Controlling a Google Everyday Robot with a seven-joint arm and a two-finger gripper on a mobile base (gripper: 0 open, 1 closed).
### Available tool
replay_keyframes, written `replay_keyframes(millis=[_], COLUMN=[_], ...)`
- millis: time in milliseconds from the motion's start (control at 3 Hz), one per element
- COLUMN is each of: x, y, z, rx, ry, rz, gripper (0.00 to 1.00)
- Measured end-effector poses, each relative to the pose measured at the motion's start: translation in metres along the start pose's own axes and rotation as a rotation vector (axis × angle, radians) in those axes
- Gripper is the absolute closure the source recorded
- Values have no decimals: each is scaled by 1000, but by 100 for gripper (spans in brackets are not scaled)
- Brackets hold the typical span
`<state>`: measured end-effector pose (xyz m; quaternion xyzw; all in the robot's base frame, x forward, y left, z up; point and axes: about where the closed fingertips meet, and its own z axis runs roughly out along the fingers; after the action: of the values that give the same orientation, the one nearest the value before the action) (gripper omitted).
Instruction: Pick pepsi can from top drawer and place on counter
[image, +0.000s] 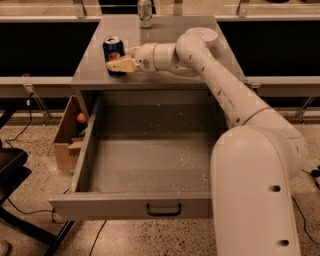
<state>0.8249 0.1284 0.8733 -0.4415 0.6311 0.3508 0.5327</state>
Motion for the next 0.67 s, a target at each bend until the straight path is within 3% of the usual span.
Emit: replay_keyframes(millis=[333, 667], x=[-2, -11], y=[1, 1], z=[2, 3], rx=[-2, -1], ry=[-4, -26], rz=[-7, -28], gripper=[0, 0])
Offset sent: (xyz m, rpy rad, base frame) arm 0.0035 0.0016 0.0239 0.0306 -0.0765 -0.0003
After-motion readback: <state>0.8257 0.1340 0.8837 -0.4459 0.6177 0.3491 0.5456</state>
